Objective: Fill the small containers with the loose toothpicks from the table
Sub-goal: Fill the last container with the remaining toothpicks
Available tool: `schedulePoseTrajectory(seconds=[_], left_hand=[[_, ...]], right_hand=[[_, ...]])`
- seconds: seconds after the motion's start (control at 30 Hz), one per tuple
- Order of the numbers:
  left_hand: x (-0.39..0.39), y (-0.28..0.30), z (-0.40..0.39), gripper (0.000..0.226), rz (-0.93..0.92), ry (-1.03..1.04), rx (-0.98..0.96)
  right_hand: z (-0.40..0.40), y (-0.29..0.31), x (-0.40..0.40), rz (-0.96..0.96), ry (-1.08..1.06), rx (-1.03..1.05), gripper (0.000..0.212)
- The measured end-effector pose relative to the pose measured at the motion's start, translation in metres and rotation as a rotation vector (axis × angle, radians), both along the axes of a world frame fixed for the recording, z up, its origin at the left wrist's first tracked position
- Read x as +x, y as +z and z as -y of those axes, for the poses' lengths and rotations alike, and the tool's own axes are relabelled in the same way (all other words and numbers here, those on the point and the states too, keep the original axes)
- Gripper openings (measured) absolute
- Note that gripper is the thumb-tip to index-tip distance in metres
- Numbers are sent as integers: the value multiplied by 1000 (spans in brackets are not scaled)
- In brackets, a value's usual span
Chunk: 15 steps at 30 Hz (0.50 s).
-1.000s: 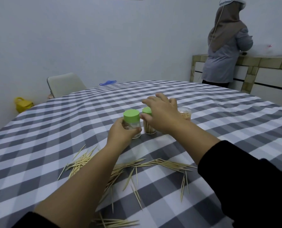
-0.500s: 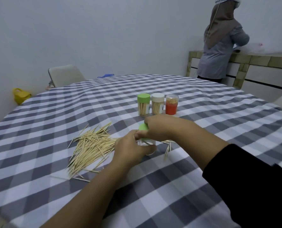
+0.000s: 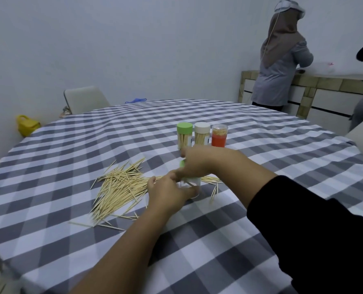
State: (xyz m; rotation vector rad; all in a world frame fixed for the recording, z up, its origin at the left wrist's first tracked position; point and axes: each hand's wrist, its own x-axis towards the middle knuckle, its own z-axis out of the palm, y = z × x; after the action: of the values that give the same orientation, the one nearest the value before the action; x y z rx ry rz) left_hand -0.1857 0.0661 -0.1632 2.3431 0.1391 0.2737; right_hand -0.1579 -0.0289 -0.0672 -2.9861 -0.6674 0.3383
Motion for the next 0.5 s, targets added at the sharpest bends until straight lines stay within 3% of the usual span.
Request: schedulePoseTrajectory(seconds=[0.1,0.27,0.4,0.5], left_hand=[[1,0,-3,37,-2,-50,10],[6,0,-7,50,-16,-84,34],[5,5,-5,58,-38,-118,26],[6,6,0,59,-55,-136,13]], right_hand=[[2,3,3,44,53,-90,40],[31,20,11,4,67,309,58],[65,-18,26,149,-361,658,41],[87,-61,26,211,-713,760,31]])
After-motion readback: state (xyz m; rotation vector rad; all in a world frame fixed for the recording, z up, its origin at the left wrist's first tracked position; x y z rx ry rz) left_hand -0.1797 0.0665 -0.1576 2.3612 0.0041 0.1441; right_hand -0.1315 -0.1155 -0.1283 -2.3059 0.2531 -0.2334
